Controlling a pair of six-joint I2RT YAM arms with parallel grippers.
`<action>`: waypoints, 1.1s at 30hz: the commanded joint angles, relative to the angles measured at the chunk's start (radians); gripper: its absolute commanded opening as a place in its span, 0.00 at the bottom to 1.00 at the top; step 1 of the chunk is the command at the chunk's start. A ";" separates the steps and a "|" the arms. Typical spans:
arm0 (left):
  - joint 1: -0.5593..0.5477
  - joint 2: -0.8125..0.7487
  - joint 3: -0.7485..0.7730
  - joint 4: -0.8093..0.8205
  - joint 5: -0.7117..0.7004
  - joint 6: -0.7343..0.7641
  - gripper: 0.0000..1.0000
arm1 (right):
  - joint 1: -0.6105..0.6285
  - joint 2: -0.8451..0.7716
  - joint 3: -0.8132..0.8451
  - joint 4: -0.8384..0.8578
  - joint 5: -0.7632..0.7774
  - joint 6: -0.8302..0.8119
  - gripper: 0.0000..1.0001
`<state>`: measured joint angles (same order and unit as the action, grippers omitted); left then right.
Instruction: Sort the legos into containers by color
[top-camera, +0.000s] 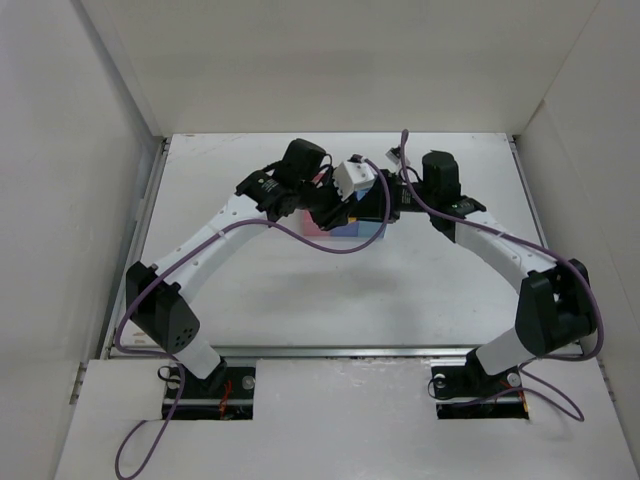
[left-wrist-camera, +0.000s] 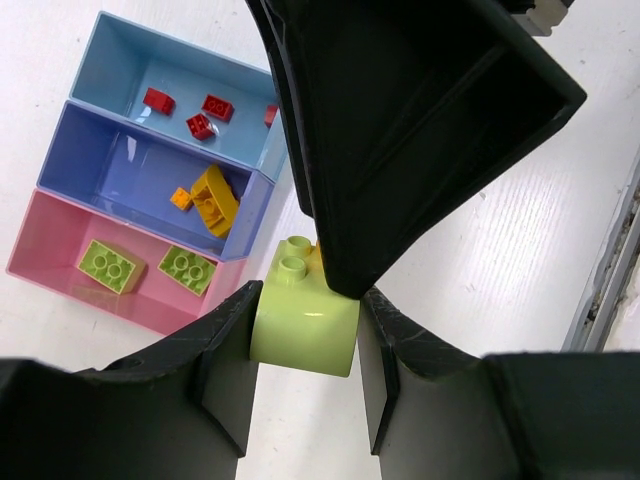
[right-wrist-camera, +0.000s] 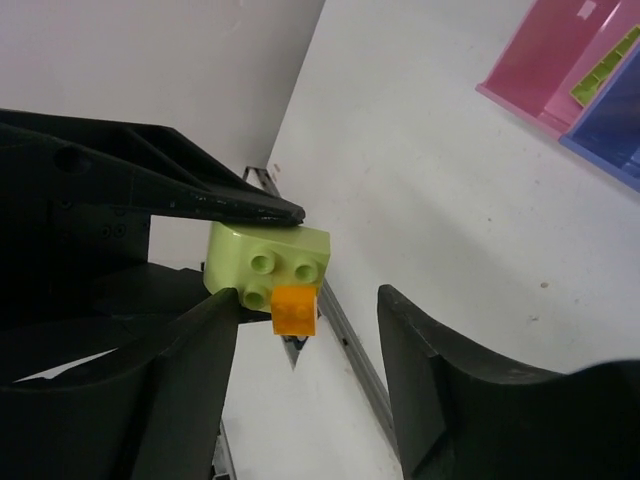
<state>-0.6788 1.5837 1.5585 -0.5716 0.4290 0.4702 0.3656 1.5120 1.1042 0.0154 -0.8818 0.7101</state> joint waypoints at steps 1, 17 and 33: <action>-0.002 -0.024 0.034 0.062 0.004 0.016 0.00 | 0.003 -0.018 -0.018 0.026 -0.036 -0.009 0.63; -0.002 -0.042 -0.005 0.053 -0.024 0.044 0.00 | -0.025 -0.056 -0.061 0.026 -0.055 -0.018 0.64; 0.033 -0.042 0.017 0.035 0.034 0.041 0.00 | -0.037 -0.035 0.039 0.026 -0.075 -0.027 0.62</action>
<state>-0.6456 1.5845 1.5578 -0.5491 0.4267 0.5014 0.3340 1.4754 1.0676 0.0063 -0.9253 0.7033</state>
